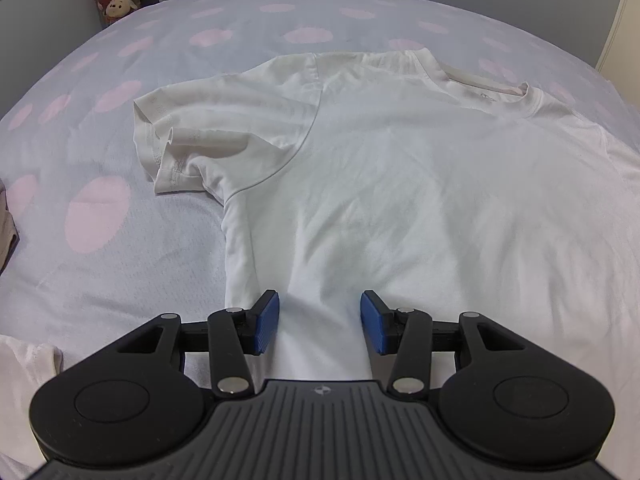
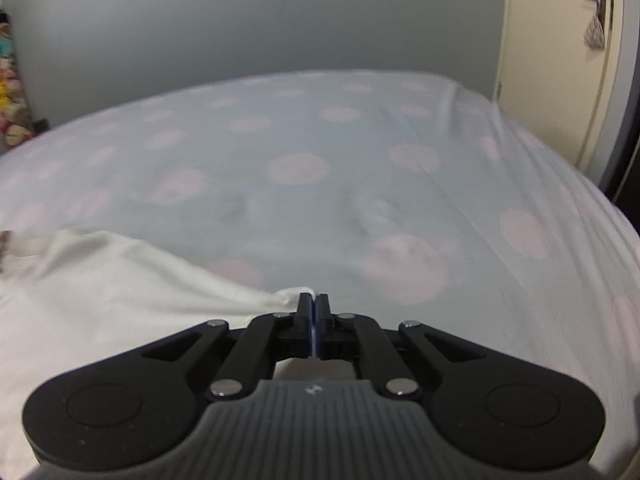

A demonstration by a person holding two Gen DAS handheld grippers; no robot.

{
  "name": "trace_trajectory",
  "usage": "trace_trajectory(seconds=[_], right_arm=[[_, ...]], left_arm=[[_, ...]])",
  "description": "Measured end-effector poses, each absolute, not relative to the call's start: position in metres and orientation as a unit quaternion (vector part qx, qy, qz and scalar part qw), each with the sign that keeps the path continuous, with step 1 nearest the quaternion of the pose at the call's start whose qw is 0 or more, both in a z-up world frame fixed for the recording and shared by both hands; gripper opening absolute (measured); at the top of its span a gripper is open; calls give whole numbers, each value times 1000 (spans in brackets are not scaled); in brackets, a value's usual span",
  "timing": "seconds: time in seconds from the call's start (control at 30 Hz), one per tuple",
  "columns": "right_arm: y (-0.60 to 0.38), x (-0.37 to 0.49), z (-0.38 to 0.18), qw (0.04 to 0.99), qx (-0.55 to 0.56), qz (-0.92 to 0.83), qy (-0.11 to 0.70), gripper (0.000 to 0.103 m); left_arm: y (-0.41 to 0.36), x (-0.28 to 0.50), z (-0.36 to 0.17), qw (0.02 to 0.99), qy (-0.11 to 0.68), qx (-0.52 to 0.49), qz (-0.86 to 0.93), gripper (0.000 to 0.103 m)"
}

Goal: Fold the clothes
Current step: 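Pinch the shirt body with the right gripper and pull it straight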

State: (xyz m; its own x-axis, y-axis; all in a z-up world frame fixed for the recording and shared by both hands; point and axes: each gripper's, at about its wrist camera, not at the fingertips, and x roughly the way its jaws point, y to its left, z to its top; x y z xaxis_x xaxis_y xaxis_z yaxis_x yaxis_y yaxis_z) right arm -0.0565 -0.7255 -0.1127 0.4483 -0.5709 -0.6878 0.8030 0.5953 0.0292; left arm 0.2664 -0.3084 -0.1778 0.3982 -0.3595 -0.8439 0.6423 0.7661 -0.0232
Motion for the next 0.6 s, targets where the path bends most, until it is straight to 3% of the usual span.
trace_trajectory(seconds=[0.2, 0.37, 0.43, 0.6], right_arm=[[-736, -70, -130, 804, 216, -440, 337, 6], [-693, -91, -109, 841, 240, -395, 281, 8], [-670, -94, -102, 856, 233, -375, 269, 24], [-609, -109, -105, 864, 251, -325, 292, 29]], left_arm=[[-307, 269, -177, 819, 460, 152, -307, 43], [-303, 267, -172, 822, 457, 141, -309, 43], [-296, 263, -166, 821, 461, 129, -313, 43], [-263, 238, -147, 822, 455, 143, -311, 43]])
